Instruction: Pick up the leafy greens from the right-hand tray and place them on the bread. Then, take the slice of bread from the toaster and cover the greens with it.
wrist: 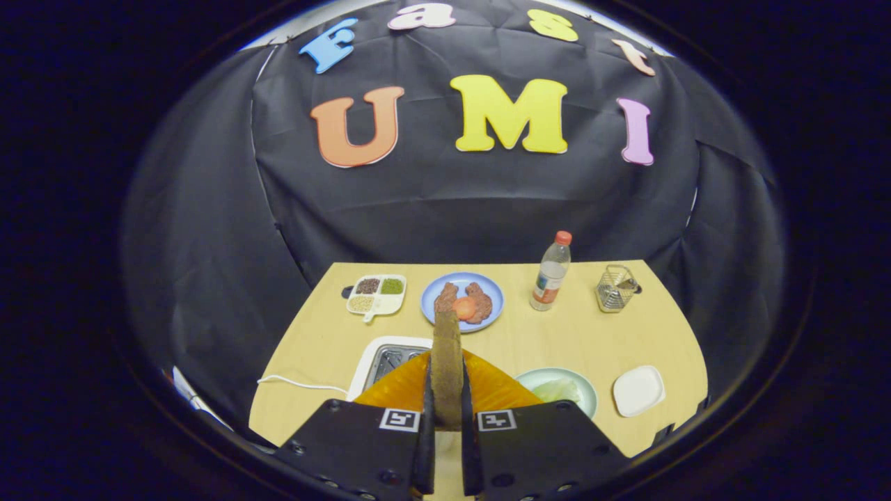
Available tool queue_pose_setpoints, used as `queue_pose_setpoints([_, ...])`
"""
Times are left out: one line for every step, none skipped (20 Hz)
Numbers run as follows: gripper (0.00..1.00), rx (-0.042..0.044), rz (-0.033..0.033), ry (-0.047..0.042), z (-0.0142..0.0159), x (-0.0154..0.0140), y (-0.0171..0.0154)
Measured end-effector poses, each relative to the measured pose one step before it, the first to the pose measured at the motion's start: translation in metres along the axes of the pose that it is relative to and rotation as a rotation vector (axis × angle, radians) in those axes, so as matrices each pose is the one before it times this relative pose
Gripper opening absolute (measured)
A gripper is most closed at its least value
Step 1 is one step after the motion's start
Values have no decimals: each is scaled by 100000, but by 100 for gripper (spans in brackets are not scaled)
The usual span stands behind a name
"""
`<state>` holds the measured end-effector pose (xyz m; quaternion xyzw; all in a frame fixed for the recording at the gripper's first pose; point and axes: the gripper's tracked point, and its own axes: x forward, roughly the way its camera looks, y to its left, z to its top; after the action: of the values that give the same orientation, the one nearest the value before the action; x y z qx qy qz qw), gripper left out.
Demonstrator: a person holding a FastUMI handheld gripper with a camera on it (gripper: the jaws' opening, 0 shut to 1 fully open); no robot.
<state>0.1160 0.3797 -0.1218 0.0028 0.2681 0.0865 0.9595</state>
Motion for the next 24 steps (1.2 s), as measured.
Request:
queue_pose_setpoints([15,1575,-293,311,-77,-4,-864])
queue_pose_setpoints([15,1714,-833,218,7,75,-1009])
queue_pose_setpoints([15,2035,-284,404,-113,213,-892])
queue_pose_setpoints([15,1653,-924,1002,-275,407,-918])
queue_pose_setpoints([15,1387,-1224,1234,-429,550,-1165])
queue_pose_setpoints([15,1263,-1198,1379,-403,621,-954])
queue_pose_setpoints([15,1093,-1195,1707,-660,621,-969])
queue_pose_setpoints([15,1213,-1122,1539,-563,728,-891])
queue_pose_setpoints([15,1041,-1144,1609,-716,869,-846])
queue_pose_setpoints([15,980,-690,1588,-690,802,-709])
queue_pose_setpoints([15,1150,-655,1783,-780,823,-722])
queue_pose_setpoints([15,1389,-202,2092,-778,873,-488])
queue_pose_setpoints([15,900,702,2425,-832,896,-311])
queue_pose_setpoints([15,1041,368,2201,-709,784,-332])
queue_pose_setpoints([15,1453,731,1530,-514,766,-307])
queue_pose_setpoints([15,1077,584,1446,-497,703,-250])
queue_pose_setpoints([15,415,119,1165,-405,673,-374])
queue_pose_setpoints([15,320,194,1336,-312,671,-381])
queue_pose_setpoints([15,780,1428,1232,-258,494,-35])
queue_pose_setpoints([15,787,632,739,-118,388,-270])
queue_pose_setpoints([15,1148,989,187,-93,280,-252])
queue_pose_setpoints([15,1072,1651,224,-146,154,-61])
queue_pose_setpoints([15,343,780,111,-149,156,-234])
queue_pose_setpoints([15,-310,-812,433,-157,319,-488])
